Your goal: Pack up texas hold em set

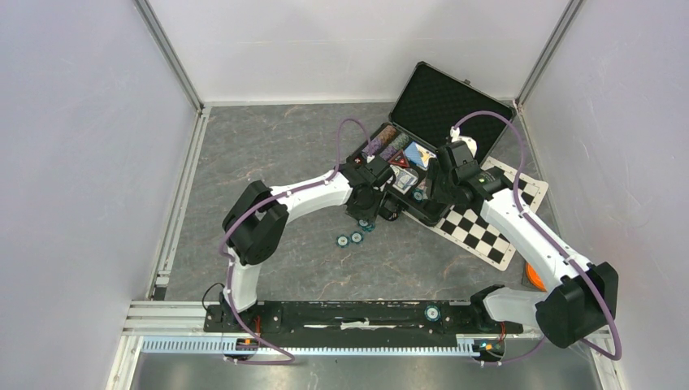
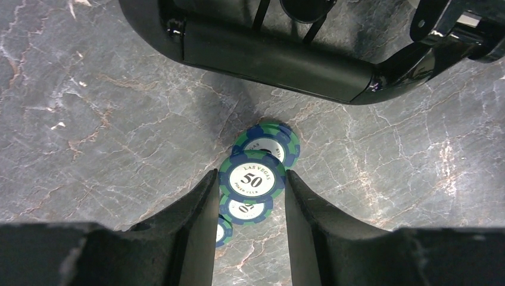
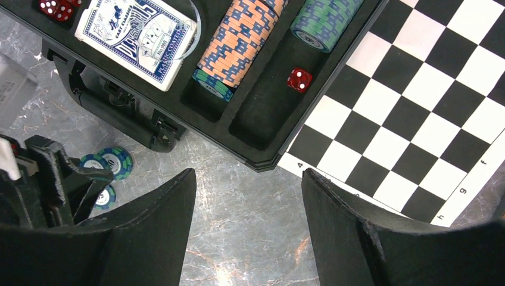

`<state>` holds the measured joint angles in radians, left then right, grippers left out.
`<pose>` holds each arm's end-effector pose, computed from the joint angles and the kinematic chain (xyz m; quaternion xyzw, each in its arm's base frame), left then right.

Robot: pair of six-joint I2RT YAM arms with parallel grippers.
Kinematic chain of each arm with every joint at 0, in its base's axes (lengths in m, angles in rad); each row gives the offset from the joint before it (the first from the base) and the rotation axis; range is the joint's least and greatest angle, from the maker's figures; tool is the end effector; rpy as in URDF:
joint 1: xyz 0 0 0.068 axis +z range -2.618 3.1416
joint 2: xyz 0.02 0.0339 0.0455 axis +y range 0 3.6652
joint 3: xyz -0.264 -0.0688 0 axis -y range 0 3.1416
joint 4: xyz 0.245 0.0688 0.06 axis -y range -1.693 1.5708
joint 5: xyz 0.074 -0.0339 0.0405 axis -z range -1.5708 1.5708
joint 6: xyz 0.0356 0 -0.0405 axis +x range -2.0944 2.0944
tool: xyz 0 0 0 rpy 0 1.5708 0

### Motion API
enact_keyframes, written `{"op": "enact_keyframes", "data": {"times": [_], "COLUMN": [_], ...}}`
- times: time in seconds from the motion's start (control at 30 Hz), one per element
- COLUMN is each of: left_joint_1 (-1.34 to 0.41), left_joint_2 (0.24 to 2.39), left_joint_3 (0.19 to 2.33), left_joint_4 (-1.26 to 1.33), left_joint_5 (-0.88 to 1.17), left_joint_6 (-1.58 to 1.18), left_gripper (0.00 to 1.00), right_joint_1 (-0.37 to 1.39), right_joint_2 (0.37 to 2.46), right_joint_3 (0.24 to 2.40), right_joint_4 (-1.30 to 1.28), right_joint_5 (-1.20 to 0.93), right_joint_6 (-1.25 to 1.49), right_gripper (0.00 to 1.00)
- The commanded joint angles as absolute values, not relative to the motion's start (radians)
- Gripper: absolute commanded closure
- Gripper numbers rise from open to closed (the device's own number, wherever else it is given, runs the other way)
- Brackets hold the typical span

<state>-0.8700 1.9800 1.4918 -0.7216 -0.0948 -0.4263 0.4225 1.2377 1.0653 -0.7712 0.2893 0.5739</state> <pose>0.2658 -0.3098 0.1914 0.2079 0.9604 -0.0711 0.1711 0.2311 0.0928 0.2925 0.1155 0.9352 0.0254 0.3337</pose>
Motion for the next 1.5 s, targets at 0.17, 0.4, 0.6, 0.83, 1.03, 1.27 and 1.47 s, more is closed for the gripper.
{"op": "enact_keyframes", "data": {"times": [0.17, 0.4, 0.6, 0.83, 1.03, 1.27, 1.47], "left_joint_1": [-0.880, -0.885, -0.891, -0.891, -0.892, -0.891, -0.891], "left_joint_2": [2.019, 2.019, 2.008, 1.977, 1.999, 2.051, 2.079], "left_joint_3": [1.529, 1.527, 1.520, 1.496, 1.499, 1.500, 1.497], "left_joint_4": [-0.676, -0.665, -0.667, -0.667, -0.667, -0.665, -0.666], "left_joint_5": [-0.086, -0.078, -0.076, -0.083, -0.087, -0.090, -0.110], "left_joint_6": [-0.391, -0.394, -0.393, -0.396, -0.391, -0.388, -0.383], "left_gripper": [0.57, 0.54, 0.46, 0.27, 0.23, 0.23, 0.28], "right_joint_1": [0.413, 0.410, 0.408, 0.405, 0.404, 0.399, 0.396], "right_joint_2": [1.216, 1.220, 1.223, 1.225, 1.224, 1.210, 1.197], "right_joint_3": [1.062, 1.059, 1.060, 1.057, 1.056, 1.053, 1.051], "right_joint_4": [-0.745, -0.745, -0.745, -0.745, -0.745, -0.745, -0.745], "right_joint_5": [0.295, 0.289, 0.288, 0.285, 0.282, 0.290, 0.294], "right_joint_6": [0.568, 0.569, 0.568, 0.567, 0.567, 0.567, 0.569], "right_gripper": [0.29, 0.29, 0.29, 0.29, 0.29, 0.29, 0.29]}}
